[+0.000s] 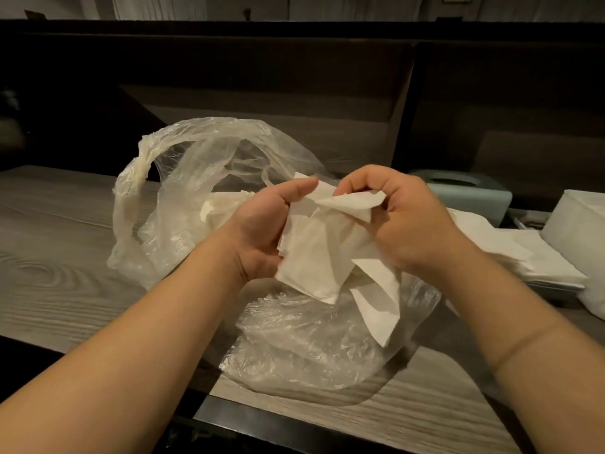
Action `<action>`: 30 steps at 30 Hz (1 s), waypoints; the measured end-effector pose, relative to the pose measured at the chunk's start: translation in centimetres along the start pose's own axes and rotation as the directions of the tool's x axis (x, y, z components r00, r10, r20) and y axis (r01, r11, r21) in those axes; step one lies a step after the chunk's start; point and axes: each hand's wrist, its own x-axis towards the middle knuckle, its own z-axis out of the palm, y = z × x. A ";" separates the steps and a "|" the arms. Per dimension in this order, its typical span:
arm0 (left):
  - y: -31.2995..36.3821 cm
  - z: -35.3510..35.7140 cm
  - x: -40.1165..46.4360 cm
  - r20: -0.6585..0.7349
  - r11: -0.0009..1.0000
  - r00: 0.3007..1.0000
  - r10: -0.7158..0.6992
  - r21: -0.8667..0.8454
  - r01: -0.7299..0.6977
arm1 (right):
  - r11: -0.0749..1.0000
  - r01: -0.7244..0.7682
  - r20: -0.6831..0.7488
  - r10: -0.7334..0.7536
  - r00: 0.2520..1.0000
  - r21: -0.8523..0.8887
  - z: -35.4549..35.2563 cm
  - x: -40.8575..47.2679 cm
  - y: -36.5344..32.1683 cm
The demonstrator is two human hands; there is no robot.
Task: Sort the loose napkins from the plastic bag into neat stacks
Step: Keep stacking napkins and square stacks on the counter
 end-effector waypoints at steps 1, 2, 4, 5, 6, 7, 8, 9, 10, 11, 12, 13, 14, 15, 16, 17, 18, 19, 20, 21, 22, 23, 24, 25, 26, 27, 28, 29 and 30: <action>-0.1 -0.1 0.1 0.004 0.999 1.000 -0.015 0.031 0.015 | 1.000 0.023 -0.012 -0.023 1.000 -0.018 0.3 0.0 0.2; -0.1 -0.1 0.2 0.007 0.998 1.000 -0.024 0.058 0.024 | 0.999 0.043 -0.019 -0.044 0.999 -0.023 0.5 0.0 0.2; -0.2 -0.2 0.3 0.036 0.995 0.999 -0.040 0.094 0.037 | 0.996 0.078 -0.047 -0.081 0.996 -0.050 0.7 0.0 0.4; -0.3 -0.4 0.3 0.070 0.994 0.996 -0.048 0.099 0.041 | 0.993 0.093 -0.071 -0.098 0.993 -0.076 0.8 0.0 0.5; -0.4 -0.4 0.4 0.110 0.994 0.992 -0.055 0.099 0.044 | 0.990 0.101 -0.097 -0.110 0.989 -0.098 1.0 0.0 0.7; -0.5 -0.6 0.5 0.150 0.995 0.987 -0.056 0.096 0.041 | 0.989 0.104 -0.126 -0.117 0.985 -0.107 1.1 0.1 0.9; -0.6 -0.5 0.4 0.178 0.994 0.983 -0.051 0.102 0.034 | 0.990 0.099 -0.153 -0.113 0.982 -0.101 1.3 0.1 1.1; -0.6 -0.4 0.4 0.191 0.993 0.981 -0.046 0.115 0.025 | 0.992 0.088 -0.177 -0.103 0.979 -0.087 1.4 0.1 1.3; -0.6 -0.3 0.4 0.186 0.991 0.982 -0.037 0.137 0.012 | 0.995 0.072 -0.196 -0.085 0.977 -0.075 1.4 0.2 1.4; -0.6 -0.2 0.3 0.171 0.987 0.985 -0.023 0.162 -0.005 | 0.996 0.051 -0.214 -0.065 0.975 -0.070 1.5 0.2 1.6; -0.6 -0.1 0.3 0.157 0.983 0.988 -0.006 0.184 -0.023 | 0.997 0.027 -0.229 -0.042 0.972 -0.071 1.5 0.2 1.7; -0.6 -0.1 0.2 0.154 0.979 0.988 0.008 0.199 -0.039 | 0.998 0.003 -0.246 -0.020 0.969 -0.068 1.6 0.3 1.9; -0.7 0.0 0.0 0.159 0.977 0.987 0.014 0.208 -0.047 | 0.998 -0.017 -0.264 0.002 0.965 -0.055 1.6 0.3 2.1; -0.7 -0.1 0.0 0.173 0.976 0.985 0.016 0.213 -0.053 | 0.999 -0.038 -0.280 0.026 0.960 -0.035 1.7 0.4 2.3; -0.8 -0.1 -0.1 0.192 0.974 0.981 0.009 0.221 -0.052 | 0.998 -0.058 -0.291 0.051 0.955 -0.015 1.7 0.4 2.3; -0.8 -0.2 0.0 0.198 0.971 0.980 -0.001 0.235 -0.047 | 0.997 -0.076 -0.295 0.073 0.953 0.003 1.7 0.4 2.3; -0.8 -0.1 0.0 0.186 0.967 0.982 -0.013 0.252 -0.035 | 0.996 -0.091 -0.293 0.095 0.951 0.027 1.8 0.4 2.2; -0.8 -0.2 0.1 0.162 0.965 0.987 -0.026 0.260 -0.017 | 0.993 -0.105 -0.293 0.117 0.949 0.057 1.8 0.4 2.1; -0.8 -0.1 0.2 0.138 0.967 0.989 -0.043 0.253 0.006 | 0.988 -0.122 -0.299 0.144 0.943 0.091 1.8 0.4 2.1; -0.7 -0.1 0.2 0.116 0.971 0.992 -0.052 0.239 0.023 | 0.982 -0.141 -0.313 0.175 0.934 0.129 1.7 0.4 2.0; -0.6 -0.1 0.2 0.099 0.974 0.994 -0.055 0.222 0.031 | 0.972 -0.156 -0.335 0.208 0.919 0.176 1.7 0.5 1.8; -0.5 -0.1 0.3 0.093 0.978 0.994 -0.048 0.208 0.028 | 0.960 -0.166 -0.357 0.239 0.903 0.225 1.7 0.5 1.8; -0.5 -0.1 0.3 0.100 0.981 0.994 -0.039 0.193 0.019 | 0.949 -0.171 -0.376 0.265 0.888 0.265 1.7 0.6 1.8; -0.5 -0.1 0.3 0.110 0.983 0.994 -0.025 0.182 0.005 | 0.940 -0.177 -0.391 0.286 0.875 0.290 1.7 0.6 1.8; -0.5 0.0 0.2 0.124 0.984 0.992 -0.014 0.177 -0.008 | 0.933 -0.184 -0.405 0.304 0.863 0.308 1.7 0.6 1.7; -0.6 -0.1 0.3 0.142 0.984 0.990 -0.003 0.177 -0.023 | 0.927 -0.185 -0.420 0.318 0.850 0.327 1.7 0.6 1.7; -0.6 -0.2 0.3 0.165 0.983 0.986 0.003 0.182 -0.033 | 0.918 -0.176 -0.434 0.329 0.839 0.354 1.8 0.6 1.6; -0.7 -0.3 0.3 0.185 0.980 0.983 0.011 0.192 -0.047 | 0.911 -0.163 -0.446 0.334 0.830 0.379 1.8 0.6 1.5; -0.8 -0.5 0.4 0.194 0.977 0.981 0.017 0.207 -0.058 | 0.910 -0.151 -0.459 0.332 0.824 0.386 1.8 0.6 1.4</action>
